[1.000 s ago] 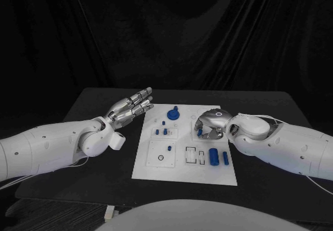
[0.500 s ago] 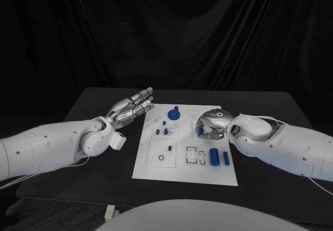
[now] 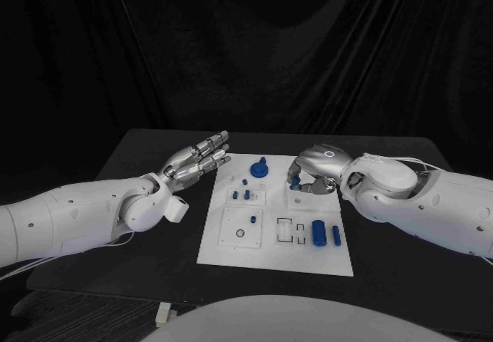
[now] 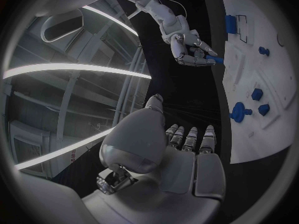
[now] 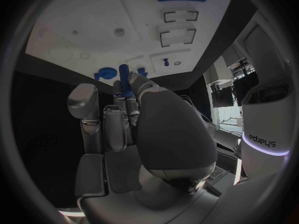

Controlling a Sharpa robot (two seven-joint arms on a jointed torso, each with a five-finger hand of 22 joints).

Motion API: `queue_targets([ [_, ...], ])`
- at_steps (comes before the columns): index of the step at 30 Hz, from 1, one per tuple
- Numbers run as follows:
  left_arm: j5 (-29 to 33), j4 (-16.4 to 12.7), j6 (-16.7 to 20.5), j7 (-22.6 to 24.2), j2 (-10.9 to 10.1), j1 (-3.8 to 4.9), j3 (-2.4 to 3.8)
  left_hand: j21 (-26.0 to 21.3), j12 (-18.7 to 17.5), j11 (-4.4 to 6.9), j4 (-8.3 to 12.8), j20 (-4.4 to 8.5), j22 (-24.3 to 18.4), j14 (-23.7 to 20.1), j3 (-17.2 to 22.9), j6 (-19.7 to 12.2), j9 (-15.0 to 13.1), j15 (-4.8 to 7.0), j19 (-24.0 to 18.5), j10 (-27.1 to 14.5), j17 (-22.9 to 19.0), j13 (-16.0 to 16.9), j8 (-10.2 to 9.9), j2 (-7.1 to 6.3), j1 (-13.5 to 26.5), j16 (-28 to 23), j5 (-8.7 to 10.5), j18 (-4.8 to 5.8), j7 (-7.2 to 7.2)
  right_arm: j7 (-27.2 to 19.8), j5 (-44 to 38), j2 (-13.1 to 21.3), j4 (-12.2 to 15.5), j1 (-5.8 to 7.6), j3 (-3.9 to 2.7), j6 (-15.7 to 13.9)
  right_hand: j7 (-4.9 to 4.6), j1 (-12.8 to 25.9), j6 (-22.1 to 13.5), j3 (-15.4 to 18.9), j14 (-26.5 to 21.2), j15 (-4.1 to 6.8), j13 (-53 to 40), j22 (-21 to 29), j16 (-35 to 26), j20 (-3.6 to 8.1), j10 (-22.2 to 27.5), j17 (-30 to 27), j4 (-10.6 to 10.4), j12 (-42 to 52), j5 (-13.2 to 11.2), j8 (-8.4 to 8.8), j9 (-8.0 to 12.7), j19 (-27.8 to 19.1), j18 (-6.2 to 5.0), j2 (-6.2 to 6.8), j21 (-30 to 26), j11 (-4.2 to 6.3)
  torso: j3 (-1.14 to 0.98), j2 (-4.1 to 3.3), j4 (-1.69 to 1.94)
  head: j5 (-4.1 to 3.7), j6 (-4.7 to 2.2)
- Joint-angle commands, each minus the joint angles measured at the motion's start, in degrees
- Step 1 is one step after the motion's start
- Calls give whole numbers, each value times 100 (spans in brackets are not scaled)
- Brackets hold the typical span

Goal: Assemble the parts on the task board

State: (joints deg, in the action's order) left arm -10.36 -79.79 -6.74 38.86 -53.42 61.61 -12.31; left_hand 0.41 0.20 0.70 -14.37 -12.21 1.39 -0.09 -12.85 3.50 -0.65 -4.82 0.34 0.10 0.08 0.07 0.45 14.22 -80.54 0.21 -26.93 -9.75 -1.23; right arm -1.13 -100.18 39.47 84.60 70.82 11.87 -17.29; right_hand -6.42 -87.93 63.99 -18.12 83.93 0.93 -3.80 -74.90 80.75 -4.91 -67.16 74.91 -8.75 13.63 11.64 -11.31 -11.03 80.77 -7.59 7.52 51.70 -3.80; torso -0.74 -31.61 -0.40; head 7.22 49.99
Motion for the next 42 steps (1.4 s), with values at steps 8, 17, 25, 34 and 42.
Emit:
queue_targets([
  [8,36,-6,-31,265,13,-25,6,-2,-20,-28,44,-50,1,9,-5,-15,-4,-42,6,-10,-8,-7,24,-2,-69,-21,-22,-49,-2,314,-9,-146,673,87,1,181,2,-24,-38,-38,298,49,-3,-656,-39,43,-151,350,32,-91,-74,44,-23,-18,112,59,-10,85,2,-1,7,-16,1],
  [17,36,-21,81,351,8,-31,6,-8,-20,0,-213,6,-24,9,-117,-63,4,29,-1,-10,-8,-7,17,-6,164,-21,301,-50,46,224,-282,-745,549,-258,1,293,-5,-29,-69,-59,294,47,-1,-648,-50,43,-154,339,49,-120,-62,70,-29,-29,107,79,-43,80,6,5,4,62,1],
  [25,36,-27,106,365,-25,-32,6,-9,-20,2,-232,13,-26,9,-125,-47,0,33,-2,-10,-8,-7,21,16,202,-21,322,-50,32,169,-458,-1151,205,-546,1,437,-12,-20,-88,-65,291,43,-1,-643,-57,42,-155,331,53,-136,-61,87,-31,-38,104,95,-67,74,2,-3,3,109,1],
  [34,36,-2,120,382,-24,-33,6,-8,-20,-3,-240,22,-27,9,-127,-38,-1,41,-2,-10,-8,-7,23,76,263,-21,335,-50,18,129,-489,-1376,-43,-744,1,491,-20,-17,-123,-83,290,39,-5,-642,-59,39,-175,331,63,-150,-61,117,-34,-42,105,106,-69,72,1,-4,9,73,1],
  [42,36,-2,114,374,-33,-33,6,-8,-20,-1,-237,25,-25,9,-125,-31,-2,42,-1,-10,-8,-7,24,95,275,-21,327,-51,18,115,-492,-1485,-175,-871,1,537,-22,-22,-133,-91,289,39,-8,-641,-62,39,-188,329,73,-153,-63,127,-35,-45,104,111,-72,74,1,-5,1,85,1],
])
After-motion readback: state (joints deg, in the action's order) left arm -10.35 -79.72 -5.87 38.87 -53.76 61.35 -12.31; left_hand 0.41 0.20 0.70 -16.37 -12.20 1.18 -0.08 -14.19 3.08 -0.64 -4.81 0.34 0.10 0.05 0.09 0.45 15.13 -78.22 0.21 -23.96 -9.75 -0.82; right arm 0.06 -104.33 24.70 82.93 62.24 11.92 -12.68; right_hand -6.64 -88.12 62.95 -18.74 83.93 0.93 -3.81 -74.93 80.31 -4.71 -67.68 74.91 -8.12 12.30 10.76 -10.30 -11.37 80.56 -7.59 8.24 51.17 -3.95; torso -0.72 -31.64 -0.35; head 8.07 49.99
